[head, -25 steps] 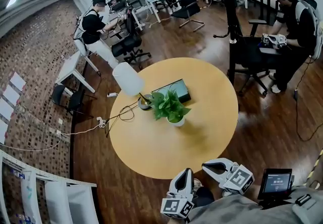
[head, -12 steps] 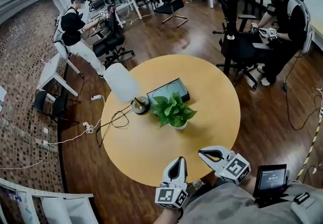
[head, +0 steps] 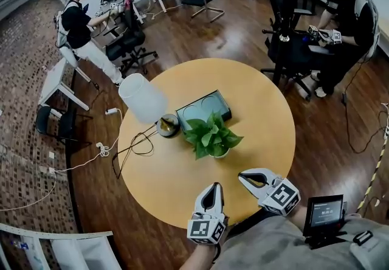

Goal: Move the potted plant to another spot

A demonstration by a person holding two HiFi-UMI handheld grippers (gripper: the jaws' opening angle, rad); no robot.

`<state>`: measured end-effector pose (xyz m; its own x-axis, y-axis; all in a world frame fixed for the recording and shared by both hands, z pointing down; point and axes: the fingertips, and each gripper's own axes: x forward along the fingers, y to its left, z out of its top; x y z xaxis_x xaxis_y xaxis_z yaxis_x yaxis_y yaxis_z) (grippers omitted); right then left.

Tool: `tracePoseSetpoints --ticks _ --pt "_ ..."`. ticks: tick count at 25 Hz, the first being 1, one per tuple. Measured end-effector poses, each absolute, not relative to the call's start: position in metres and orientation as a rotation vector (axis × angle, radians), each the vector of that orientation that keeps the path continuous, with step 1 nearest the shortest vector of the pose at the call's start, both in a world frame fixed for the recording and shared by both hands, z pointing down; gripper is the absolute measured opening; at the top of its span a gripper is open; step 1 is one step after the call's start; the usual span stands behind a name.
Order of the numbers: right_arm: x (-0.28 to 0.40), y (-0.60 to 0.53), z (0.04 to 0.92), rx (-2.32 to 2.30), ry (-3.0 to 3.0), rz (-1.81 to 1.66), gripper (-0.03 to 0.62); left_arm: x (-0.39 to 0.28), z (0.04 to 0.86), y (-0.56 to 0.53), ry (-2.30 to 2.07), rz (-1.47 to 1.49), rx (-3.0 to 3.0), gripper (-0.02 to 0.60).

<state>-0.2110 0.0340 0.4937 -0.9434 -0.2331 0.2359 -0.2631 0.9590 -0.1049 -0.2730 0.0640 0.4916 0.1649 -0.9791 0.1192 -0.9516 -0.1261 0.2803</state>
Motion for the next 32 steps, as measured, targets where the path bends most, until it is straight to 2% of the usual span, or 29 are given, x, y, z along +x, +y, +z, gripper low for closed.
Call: tracePoseSetpoints --ticks 17,25,26,27,32 --pt "-0.240 -0.054 0.618 0.268 -2.727 0.290 0.001 -0.314 0.618 -0.013 -1.854 0.066 1.965 0.000" --pt "-0.252 -0.081 0.648 0.184 -2.687 0.320 0.002 -0.317 0.653 -0.043 -1.822 0.168 1.949 0.000" --pt "-0.253 -0.082 0.650 0.167 -2.683 0.316 0.020 -0.317 0.654 -0.046 -1.815 0.178 1.963 0.000" --pt "-0.255 -0.083 0.652 0.152 -2.680 0.313 0.033 -0.317 0.656 -0.048 -1.807 0.184 1.978 0.004" --pt "-0.262 -0.089 0.660 0.108 -2.677 0.305 0.113 -0.319 0.662 -0.057 -1.746 0.196 2.052 0.107"
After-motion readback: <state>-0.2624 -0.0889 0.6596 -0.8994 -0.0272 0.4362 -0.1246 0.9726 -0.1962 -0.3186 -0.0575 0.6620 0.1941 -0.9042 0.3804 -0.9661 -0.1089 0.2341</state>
